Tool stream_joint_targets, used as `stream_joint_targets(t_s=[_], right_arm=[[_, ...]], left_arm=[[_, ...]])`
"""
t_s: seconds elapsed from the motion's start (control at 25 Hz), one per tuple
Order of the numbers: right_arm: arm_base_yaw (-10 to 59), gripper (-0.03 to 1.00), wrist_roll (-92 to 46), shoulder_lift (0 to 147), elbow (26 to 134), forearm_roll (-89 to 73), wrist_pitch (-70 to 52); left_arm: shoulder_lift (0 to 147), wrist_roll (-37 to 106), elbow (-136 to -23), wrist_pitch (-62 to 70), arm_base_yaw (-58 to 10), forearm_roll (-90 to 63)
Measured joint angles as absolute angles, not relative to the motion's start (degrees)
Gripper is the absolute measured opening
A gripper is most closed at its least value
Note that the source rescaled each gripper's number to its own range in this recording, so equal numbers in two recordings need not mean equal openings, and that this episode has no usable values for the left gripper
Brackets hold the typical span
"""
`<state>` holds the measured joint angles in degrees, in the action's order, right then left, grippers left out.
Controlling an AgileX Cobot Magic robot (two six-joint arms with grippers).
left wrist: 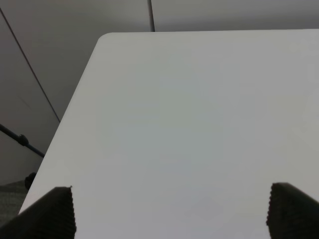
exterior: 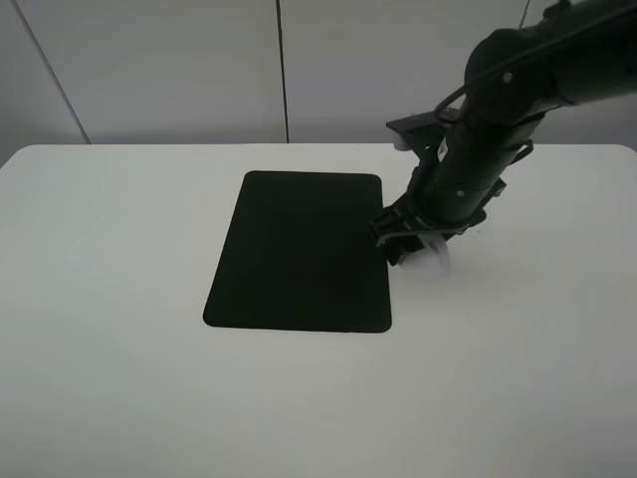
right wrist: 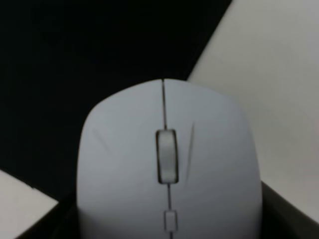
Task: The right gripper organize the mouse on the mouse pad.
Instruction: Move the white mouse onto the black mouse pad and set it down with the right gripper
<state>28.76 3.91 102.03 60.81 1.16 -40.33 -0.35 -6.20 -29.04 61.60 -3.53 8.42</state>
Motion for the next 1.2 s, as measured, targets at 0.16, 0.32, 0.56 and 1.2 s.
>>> stream_joint_targets(t_s=[0.16, 0.32, 0.56, 1.2], right_arm=[[29.7, 0.04, 11.0, 107.3, 67.8, 1.6, -42.6], [31.0, 0.04, 17.5, 114.2, 77.2, 2.4, -46.1], [34.3, 0.04, 25.9, 124.7, 93.1, 3.8, -52.9], [38.1, 0.04, 38.8, 135.9, 106.2, 9.0, -55.0]], left_arm=[[-0.3, -6.2, -29.0, 61.6, -3.5, 8.4], [-0.3, -6.2, -29.0, 61.6, -3.5, 8.4], [-0.3, -6.2, -29.0, 61.6, -3.5, 8.4], [-0.3, -6.2, -29.0, 61.6, -3.5, 8.4]])
